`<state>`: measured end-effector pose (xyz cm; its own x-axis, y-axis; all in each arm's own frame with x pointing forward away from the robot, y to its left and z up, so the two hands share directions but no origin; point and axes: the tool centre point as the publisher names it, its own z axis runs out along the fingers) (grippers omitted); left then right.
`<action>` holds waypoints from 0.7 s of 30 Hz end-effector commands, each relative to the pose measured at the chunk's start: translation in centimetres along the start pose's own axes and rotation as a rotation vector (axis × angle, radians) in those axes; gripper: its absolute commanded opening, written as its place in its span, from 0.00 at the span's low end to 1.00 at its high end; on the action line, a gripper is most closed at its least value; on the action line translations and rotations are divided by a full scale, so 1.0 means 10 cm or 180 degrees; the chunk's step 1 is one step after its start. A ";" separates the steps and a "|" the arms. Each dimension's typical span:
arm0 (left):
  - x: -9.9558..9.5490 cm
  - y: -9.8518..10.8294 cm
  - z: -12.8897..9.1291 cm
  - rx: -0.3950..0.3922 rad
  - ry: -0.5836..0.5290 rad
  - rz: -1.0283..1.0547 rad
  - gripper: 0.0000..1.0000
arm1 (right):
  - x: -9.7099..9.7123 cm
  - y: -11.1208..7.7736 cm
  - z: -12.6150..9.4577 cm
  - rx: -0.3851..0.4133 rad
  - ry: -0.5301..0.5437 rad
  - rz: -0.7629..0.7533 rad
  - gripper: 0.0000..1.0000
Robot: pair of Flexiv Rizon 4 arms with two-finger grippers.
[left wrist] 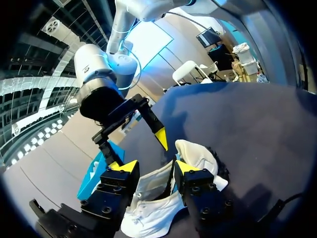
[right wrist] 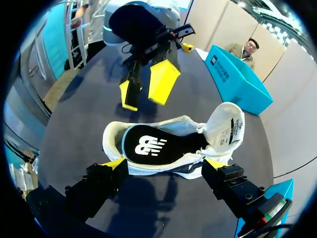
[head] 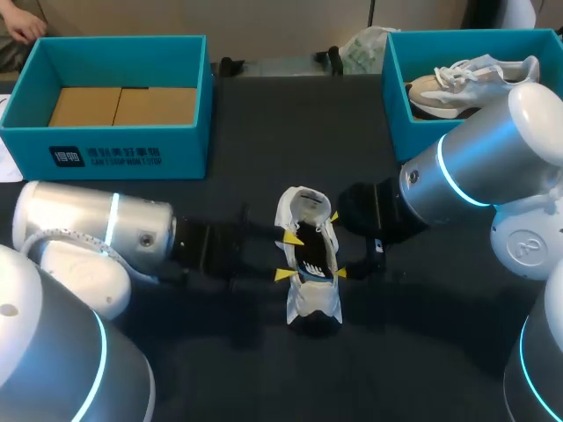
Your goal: Take the shoe out of the shoebox, open the shoe tongue, remove and reinsert the insole, then place the shoe into the shoebox
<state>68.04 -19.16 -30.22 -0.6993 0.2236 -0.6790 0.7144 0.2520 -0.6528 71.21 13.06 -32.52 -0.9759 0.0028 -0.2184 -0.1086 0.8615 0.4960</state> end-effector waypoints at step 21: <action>-0.37 -0.01 -0.64 0.0164 0.1499 0.0306 0.98 | -0.04 -0.17 -0.17 0.0160 -0.0062 0.0130 1.00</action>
<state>69.70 -14.13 -26.15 -0.6074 0.4979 -0.6190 0.7699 0.1767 -0.6133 71.93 11.63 -32.88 -0.9763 0.0406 -0.2125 -0.0677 0.8756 0.4782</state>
